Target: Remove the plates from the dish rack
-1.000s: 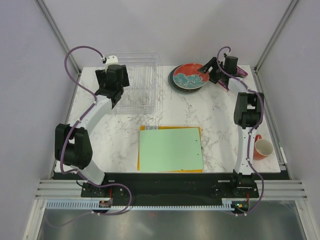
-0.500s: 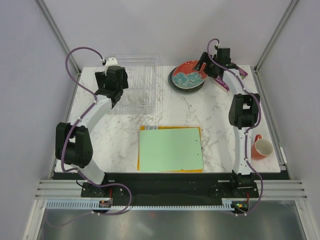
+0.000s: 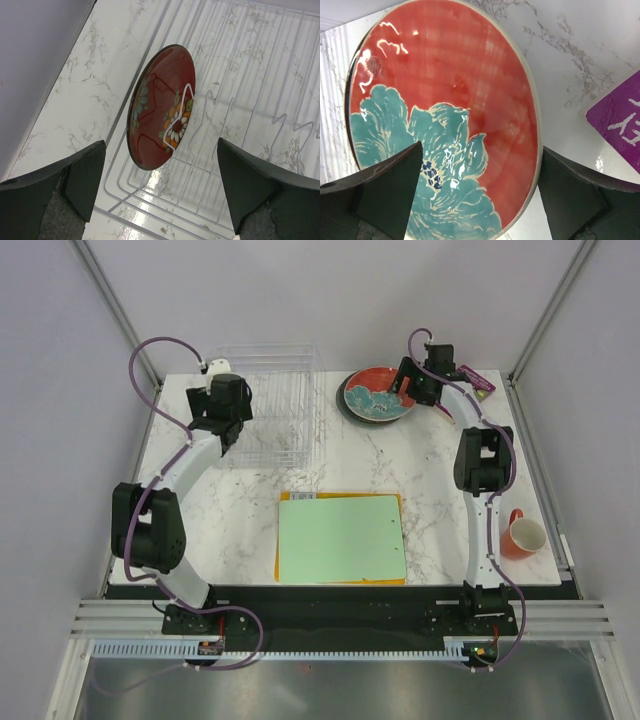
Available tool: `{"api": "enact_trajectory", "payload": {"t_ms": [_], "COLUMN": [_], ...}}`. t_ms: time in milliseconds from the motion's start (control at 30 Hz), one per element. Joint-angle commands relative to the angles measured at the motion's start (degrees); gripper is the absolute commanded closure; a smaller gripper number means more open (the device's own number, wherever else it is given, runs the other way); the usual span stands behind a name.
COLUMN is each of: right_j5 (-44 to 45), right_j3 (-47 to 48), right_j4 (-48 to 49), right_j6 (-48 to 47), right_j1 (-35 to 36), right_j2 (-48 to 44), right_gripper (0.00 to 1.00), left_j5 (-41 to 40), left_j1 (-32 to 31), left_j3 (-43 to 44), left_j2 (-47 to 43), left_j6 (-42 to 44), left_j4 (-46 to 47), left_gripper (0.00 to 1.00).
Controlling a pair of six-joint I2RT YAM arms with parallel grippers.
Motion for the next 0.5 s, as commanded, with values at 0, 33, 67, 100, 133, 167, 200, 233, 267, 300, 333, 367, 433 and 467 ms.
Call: {"api": "enact_trajectory", "payload": {"t_ms": [0, 33, 67, 100, 133, 167, 200, 233, 267, 300, 333, 367, 433, 467], "right_j5": [3.94, 5.51, 6.66, 8.06, 9.73, 10.53, 11.14, 12.37, 12.38, 12.38, 12.38, 13.6, 13.61, 13.35], "right_j3": [-2.26, -2.88, -4.62, -5.69, -7.7, -8.76, -9.99, -12.26, -13.51, -14.74, -16.84, -17.9, -21.23, -22.73], "right_j4": [0.57, 0.57, 0.57, 0.66, 0.66, 0.75, 1.18, 1.45, 1.8, 2.85, 3.12, 3.38, 4.44, 5.75], "right_j6": [-2.39, -2.83, -3.27, -3.62, -4.23, -4.41, -4.68, -4.94, -5.38, -5.47, -5.47, -5.38, -5.12, -4.6], "right_j1": [0.67, 0.76, 1.02, 1.11, 1.28, 1.37, 1.37, 1.37, 1.28, 1.37, 1.37, 1.28, 1.28, 1.28], "right_j2": [-4.32, -5.8, -6.86, -7.91, -10.1, -11.17, -12.39, -14.76, -15.91, -17.14, -19.33, -20.31, -23.65, -24.88], "right_gripper": [0.04, 0.04, 0.04, 0.04, 0.04, 0.04, 0.04, 0.04, 0.04, 0.03, 0.03, 0.03, 0.03, 0.03], "left_j5": [-3.13, -3.39, -3.48, -4.27, -5.15, -6.98, -7.44, -7.79, -7.79, -7.7, -7.62, -6.92, -6.65, -5.95], "left_j1": [0.73, 0.91, 1.0, 1.17, 1.26, 1.61, 1.79, 2.05, 2.58, 2.84, 2.93, 3.37, 3.81, 4.16], "left_j3": [0.97, 1.67, 2.11, 3.16, 3.78, 4.39, 5.62, 6.15, 6.59, 7.03, 7.04, 7.04, 8.0, 8.44], "left_j2": [1.56, 1.92, 2.36, 3.06, 4.46, 5.43, 6.05, 7.36, 7.89, 8.25, 8.77, 9.04, 10.7, 11.32], "left_j6": [-1.6, -1.52, -1.34, -1.17, -0.64, -0.38, -0.2, -0.2, -0.2, -0.11, 0.67, 0.94, 1.56, 1.73], "left_j4": [0.23, 0.23, 0.4, 0.58, 0.49, 0.58, 0.67, 0.58, 0.67, 1.28, 2.24, 2.86, 3.66, 3.57], "left_gripper": [0.02, 0.02, 0.02, 0.02, 0.02, 0.02, 0.02, 0.02, 0.02, 0.03, 0.03, 0.03, 0.04, 0.05]}}
